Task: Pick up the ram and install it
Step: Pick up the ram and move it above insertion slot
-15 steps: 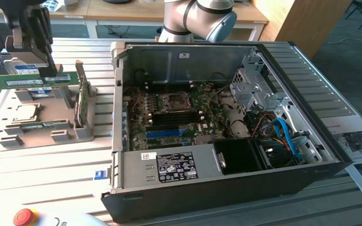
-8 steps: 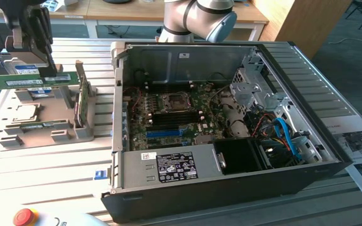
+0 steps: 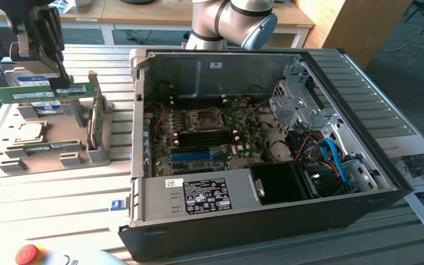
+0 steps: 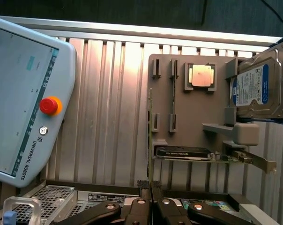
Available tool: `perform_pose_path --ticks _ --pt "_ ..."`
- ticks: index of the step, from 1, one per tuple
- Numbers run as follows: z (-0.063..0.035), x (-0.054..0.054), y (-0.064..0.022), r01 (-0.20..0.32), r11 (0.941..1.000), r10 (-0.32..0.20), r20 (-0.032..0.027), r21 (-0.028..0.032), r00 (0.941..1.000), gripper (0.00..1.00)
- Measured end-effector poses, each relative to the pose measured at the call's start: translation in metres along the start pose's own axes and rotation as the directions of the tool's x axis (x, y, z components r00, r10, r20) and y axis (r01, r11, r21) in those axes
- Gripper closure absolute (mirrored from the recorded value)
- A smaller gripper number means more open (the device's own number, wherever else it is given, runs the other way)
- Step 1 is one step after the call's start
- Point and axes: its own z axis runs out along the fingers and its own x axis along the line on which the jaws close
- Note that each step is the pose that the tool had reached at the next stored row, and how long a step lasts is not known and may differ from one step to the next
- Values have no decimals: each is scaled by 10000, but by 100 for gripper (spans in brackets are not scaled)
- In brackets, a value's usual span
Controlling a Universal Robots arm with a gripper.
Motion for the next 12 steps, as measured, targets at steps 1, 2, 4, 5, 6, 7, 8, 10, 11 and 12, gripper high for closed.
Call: perform_pose_path --ticks 1,2,4,5,6,7,8,10,11,12 --pt "1 0 0 -1 10000 1 1 1 10000 88" --pt "1 0 0 -2 10000 2 1 2 10000 88" --pt "0 0 1 -3 10000 3 0 1 10000 88" --pt "0 0 1 -2 10000 2 1 1 10000 88" --pt "0 0 1 -3 10000 3 1 1 10000 88" --pt "0 0 1 -3 10000 3 0 1 10000 88" --pt "0 0 1 -4 10000 4 0 1 10000 88" --pt "0 0 1 -25 10000 25 1 1 10000 88" --pt "0 0 1 -50 10000 50 1 1 10000 88" --pt "0 0 1 -81 10000 81 1 0 10000 88"
